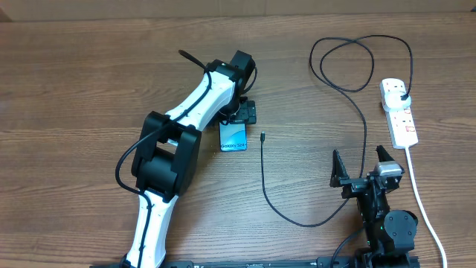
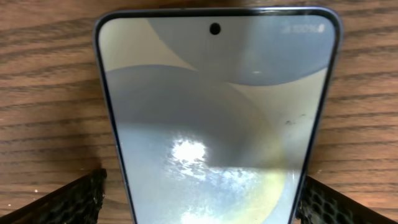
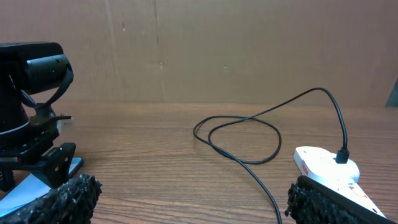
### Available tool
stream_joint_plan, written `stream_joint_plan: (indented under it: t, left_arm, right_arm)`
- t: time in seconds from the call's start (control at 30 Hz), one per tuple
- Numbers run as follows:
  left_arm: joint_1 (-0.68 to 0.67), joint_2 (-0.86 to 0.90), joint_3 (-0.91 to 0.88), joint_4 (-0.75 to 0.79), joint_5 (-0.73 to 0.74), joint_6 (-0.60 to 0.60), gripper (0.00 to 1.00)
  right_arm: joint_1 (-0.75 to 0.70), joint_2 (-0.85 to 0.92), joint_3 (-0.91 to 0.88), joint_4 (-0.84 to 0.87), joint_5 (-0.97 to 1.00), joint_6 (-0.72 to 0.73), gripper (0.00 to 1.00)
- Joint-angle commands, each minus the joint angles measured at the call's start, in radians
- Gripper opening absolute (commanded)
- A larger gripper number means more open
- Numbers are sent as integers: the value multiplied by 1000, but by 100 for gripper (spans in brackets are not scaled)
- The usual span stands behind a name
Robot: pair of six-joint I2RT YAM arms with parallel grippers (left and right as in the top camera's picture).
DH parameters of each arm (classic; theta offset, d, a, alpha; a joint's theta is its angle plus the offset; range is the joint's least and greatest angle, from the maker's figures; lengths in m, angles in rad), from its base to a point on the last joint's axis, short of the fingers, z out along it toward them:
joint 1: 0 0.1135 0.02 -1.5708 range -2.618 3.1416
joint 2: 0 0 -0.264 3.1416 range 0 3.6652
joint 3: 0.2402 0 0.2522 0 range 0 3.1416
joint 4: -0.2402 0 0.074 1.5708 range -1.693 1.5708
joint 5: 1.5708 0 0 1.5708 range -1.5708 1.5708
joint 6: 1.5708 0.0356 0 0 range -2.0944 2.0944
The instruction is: Plug charger to phone and switch on socket
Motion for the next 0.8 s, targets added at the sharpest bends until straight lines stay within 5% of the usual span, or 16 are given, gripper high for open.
stream_joint_plan:
  t: [0.0,0.77]
  left_arm:
    - [20,57,-13,-7,9,17,100]
    - [19,57,-13,-6,47,19,100]
  right_arm:
    - [-3,-9,-11,6,10,-1,100]
    - [-3,-9,-11,6,10,-1,100]
